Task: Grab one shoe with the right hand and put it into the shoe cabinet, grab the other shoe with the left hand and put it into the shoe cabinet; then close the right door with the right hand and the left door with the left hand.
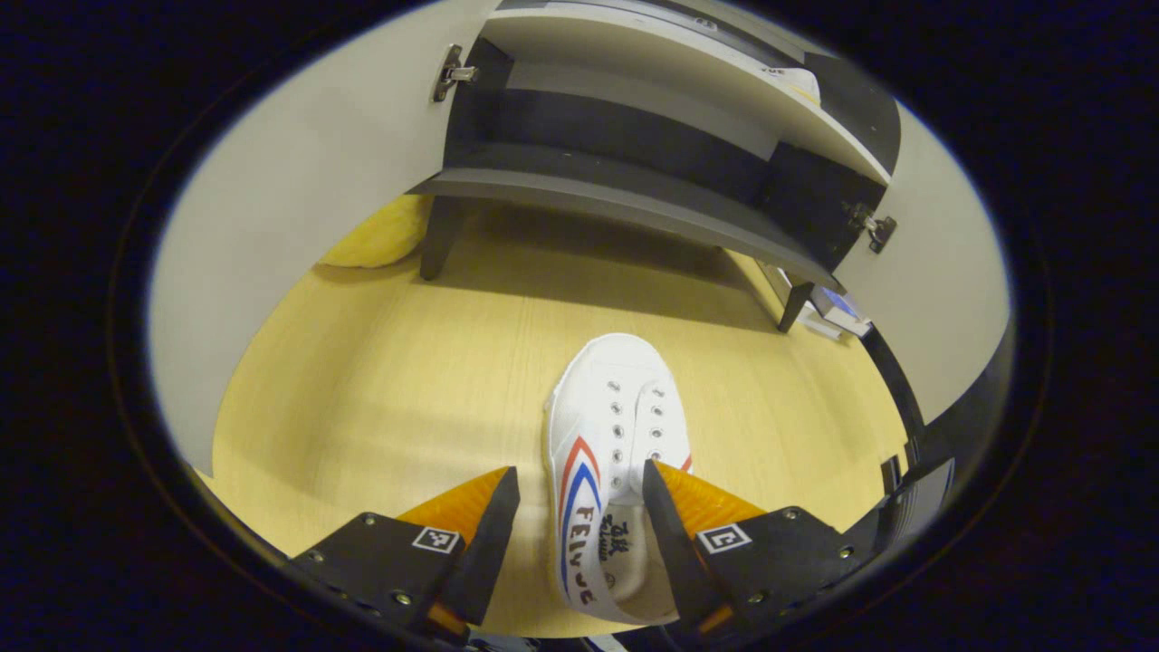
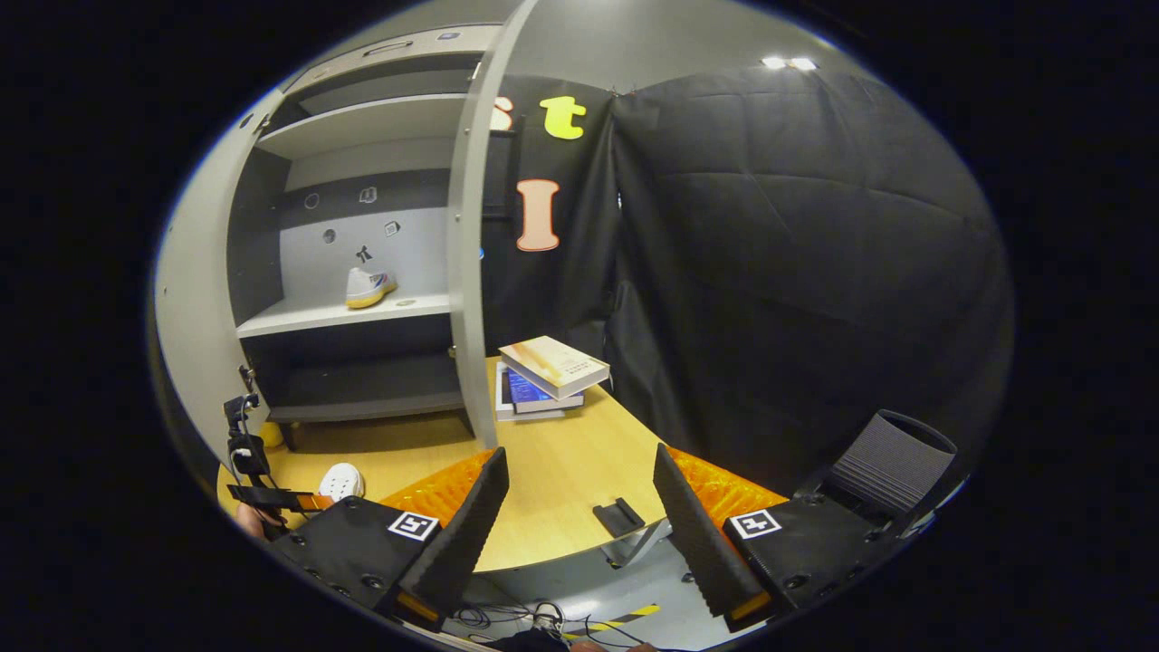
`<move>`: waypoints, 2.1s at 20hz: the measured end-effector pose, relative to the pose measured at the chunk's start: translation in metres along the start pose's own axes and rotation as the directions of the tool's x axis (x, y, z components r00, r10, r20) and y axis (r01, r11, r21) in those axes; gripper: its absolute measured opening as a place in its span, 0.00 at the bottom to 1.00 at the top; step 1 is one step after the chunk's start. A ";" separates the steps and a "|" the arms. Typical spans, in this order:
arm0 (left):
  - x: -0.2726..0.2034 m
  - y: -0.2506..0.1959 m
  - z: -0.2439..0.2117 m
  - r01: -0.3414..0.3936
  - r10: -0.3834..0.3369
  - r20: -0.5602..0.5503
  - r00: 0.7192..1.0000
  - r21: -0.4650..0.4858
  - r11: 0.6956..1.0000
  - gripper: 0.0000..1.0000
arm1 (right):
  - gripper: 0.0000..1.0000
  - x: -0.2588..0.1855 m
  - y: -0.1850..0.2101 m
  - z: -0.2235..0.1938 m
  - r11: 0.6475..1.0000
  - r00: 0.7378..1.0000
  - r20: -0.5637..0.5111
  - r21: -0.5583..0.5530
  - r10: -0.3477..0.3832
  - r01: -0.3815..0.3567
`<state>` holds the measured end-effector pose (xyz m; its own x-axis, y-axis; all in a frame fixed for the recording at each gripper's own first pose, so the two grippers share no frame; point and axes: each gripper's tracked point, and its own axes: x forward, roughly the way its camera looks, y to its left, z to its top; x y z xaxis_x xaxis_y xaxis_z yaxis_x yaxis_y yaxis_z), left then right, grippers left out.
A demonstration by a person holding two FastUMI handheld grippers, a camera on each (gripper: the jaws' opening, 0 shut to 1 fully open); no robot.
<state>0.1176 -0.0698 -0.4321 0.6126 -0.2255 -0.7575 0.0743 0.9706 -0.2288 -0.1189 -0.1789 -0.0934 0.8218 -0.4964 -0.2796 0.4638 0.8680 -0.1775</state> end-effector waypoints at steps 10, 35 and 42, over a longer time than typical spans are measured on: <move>0.009 -0.002 -0.014 -0.039 0.035 -0.144 0.989 -0.026 0.999 0.43 | 0.97 0.065 -0.043 0.023 0.998 0.997 0.049 0.016 -0.064 0.064; -0.058 0.012 0.084 -0.023 0.006 0.215 0.977 0.076 0.997 0.00 | 1.00 0.208 -0.069 0.096 0.999 0.986 0.166 0.015 0.034 -0.037; -0.053 0.012 0.080 -0.008 -0.022 0.412 0.911 0.072 0.997 0.02 | 0.97 0.213 -0.075 0.095 0.999 0.985 0.170 0.038 0.031 -0.038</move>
<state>0.1495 -0.0392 -0.3459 0.8807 -0.1926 -0.4327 0.1260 0.9760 -0.1779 0.0523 -0.3481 -0.0499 0.8800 -0.4596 -0.1201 0.4449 0.8860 -0.1309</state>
